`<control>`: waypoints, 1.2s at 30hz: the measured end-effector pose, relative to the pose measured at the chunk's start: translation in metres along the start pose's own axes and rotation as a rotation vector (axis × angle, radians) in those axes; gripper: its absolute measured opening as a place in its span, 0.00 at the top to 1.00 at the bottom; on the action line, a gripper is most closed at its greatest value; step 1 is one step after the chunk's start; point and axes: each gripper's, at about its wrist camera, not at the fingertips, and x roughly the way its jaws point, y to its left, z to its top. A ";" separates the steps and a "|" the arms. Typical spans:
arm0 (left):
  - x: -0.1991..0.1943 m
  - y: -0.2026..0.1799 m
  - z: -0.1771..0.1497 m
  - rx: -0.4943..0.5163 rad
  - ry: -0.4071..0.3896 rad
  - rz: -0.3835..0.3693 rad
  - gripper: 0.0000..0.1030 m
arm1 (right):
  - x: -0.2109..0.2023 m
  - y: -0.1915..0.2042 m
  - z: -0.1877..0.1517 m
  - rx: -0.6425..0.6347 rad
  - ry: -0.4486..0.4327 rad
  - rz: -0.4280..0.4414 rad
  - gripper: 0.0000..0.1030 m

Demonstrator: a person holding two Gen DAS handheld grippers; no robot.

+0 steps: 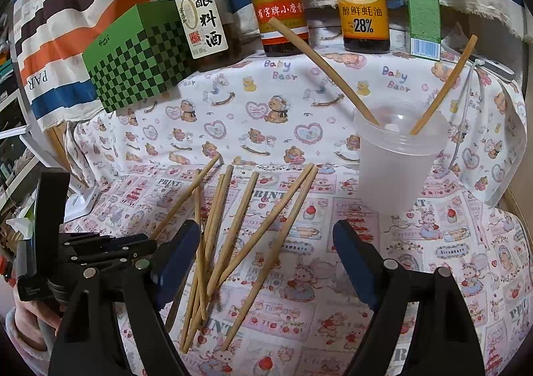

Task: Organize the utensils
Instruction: 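Lower the left tool onto the pile and grasp another chopstick, then grasp a chopstick with the right tool while the left tool lifts its chopstick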

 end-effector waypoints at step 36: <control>-0.146 0.015 -0.017 -0.056 -0.775 -0.002 0.95 | 0.001 0.049 -0.025 -0.199 0.053 0.141 0.95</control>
